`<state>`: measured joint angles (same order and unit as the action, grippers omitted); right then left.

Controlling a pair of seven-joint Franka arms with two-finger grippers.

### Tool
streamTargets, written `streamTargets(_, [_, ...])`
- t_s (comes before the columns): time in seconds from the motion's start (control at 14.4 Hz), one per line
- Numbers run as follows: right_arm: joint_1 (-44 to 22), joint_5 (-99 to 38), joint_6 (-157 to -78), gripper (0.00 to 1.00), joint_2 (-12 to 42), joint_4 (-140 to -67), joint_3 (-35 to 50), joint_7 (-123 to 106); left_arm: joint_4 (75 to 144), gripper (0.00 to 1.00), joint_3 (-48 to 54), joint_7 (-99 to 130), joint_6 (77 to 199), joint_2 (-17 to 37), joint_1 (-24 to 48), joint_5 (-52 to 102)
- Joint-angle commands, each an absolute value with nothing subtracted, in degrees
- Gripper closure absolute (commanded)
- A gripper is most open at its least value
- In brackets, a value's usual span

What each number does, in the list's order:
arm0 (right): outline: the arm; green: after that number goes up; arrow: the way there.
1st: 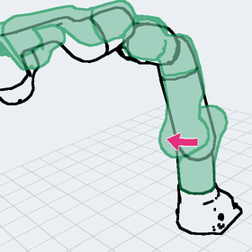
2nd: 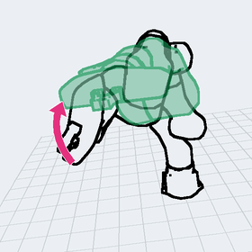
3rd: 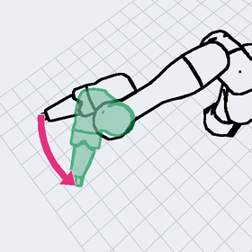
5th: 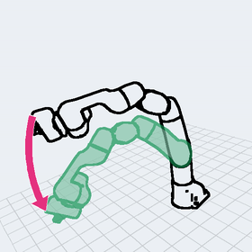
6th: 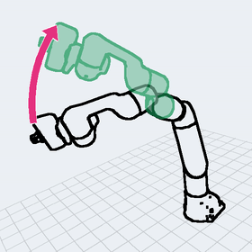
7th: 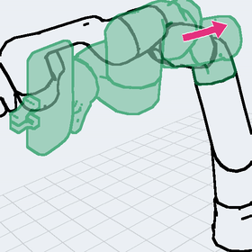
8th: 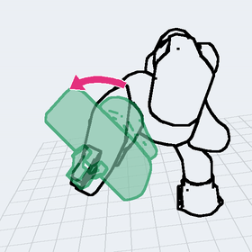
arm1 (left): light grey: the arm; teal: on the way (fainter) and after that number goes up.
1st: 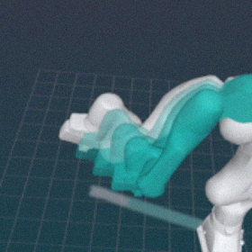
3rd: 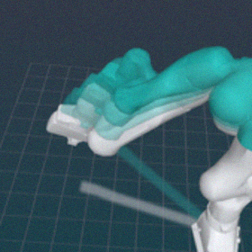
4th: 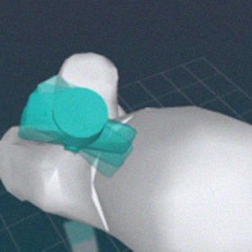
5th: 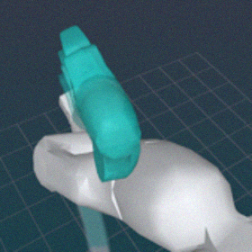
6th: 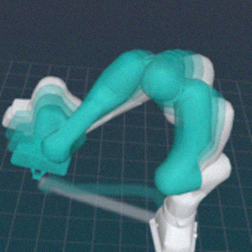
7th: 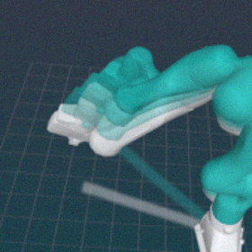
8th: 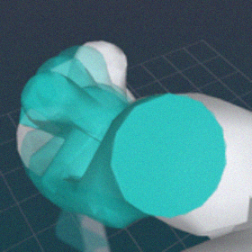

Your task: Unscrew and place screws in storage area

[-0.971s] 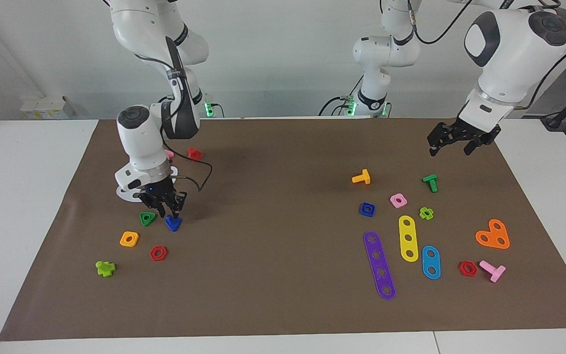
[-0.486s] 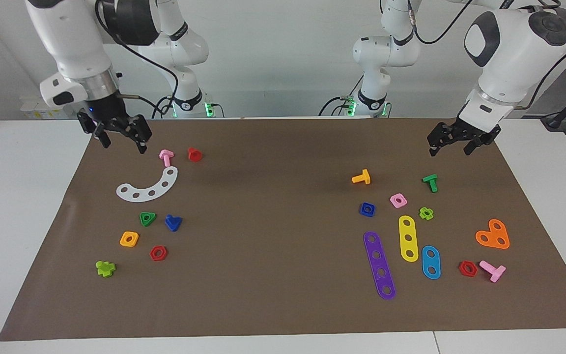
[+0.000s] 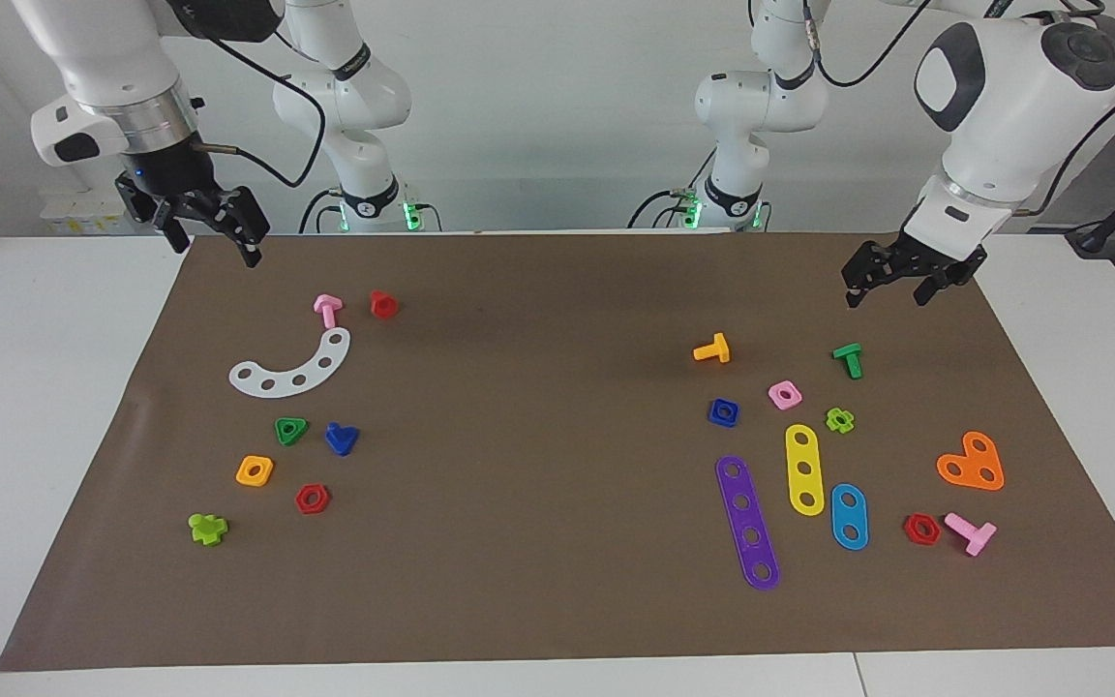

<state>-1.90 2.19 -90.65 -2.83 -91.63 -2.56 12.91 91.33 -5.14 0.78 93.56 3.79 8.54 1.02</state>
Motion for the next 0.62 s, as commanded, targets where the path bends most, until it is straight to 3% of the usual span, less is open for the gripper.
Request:
streamTargets(0.0, [-0.8,0.8,-90.1,0.0,-2.9,-92.3,-2.1,7.3,93.2,0.0,-5.2,0.4,93.7,2.1,8.4,0.1])
streamTargets(0.21, [-0.6,-3.5,-86.1,0.0,-2.8,-91.6,-2.3,6.9,93.2,0.0,-5.2,0.4,93.7,2.1,8.3,0.1])
streamTargets(0.56, [-0.6,0.2,-86.7,0.0,-2.9,-91.8,-2.3,4.4,93.2,0.0,-5.2,0.4,93.7,2.1,8.1,0.1])
